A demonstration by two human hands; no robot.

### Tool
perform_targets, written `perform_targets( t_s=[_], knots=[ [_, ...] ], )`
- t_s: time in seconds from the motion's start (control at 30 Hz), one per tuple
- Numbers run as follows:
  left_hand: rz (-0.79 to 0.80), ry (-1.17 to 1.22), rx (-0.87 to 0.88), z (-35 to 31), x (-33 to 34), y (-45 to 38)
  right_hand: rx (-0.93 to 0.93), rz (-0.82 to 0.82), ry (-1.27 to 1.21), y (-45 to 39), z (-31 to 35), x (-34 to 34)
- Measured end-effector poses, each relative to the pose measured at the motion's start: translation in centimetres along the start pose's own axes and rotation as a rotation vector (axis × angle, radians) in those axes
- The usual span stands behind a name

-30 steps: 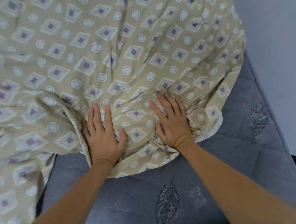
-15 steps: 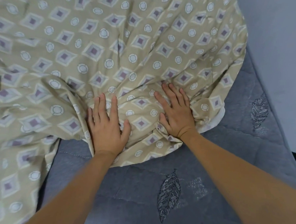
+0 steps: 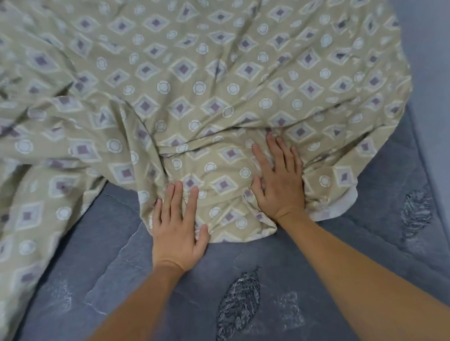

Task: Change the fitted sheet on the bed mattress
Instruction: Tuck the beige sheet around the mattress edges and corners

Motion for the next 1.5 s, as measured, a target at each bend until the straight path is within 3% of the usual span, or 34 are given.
perform_targets(
  t_s=[0.83, 0.93, 1.0, 1.1, 1.23, 1.37, 1.5],
  knots=[
    [-0.151, -0.036, 0.027, 0.1, 1.4, 1.0, -0.096, -0.144, -0.065, 1.7, 0.4, -1.5],
    [-0.167, -0.018, 0.035, 0.1, 1.2, 0.9, -0.061, -0.125, -0.216, 6.4, 3.0, -2.5],
    [-0.169, -0.009, 0.021, 0.2, 1.2, 1.0, 0.068, -0.043, -0.299, 12.8, 5.7, -2.4],
    [-0.172, -0.005, 0.022, 0.1, 1.2, 1.0, 0.124, 0.007, -0.108, 19.2, 8.8, -1.6],
    [-0.191, 0.008, 0.036, 0.4, 1.3, 0.7, 0.141, 0.015, 0.018, 18.3, 9.1, -0.4],
    [-0.181, 0.033, 0.049, -0.3, 1.1, 1.2, 0.155, -0.022, 0.021, 19.5, 8.8, -0.3],
    [-0.197, 0.057, 0.17, 1.2, -0.1, 3.7, 0.134, -0.084, -0.003, 19.4, 8.8, -0.3]
  ],
)
Point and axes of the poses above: each hand's wrist, its own y-axis away from the middle knuckle, its own x-axis out of the palm, z = x × y, the point moved 3 cm from there along -y, towards the middle knuckle, and after that the axes turned 2 degrees about y, right-handed, at the moved point
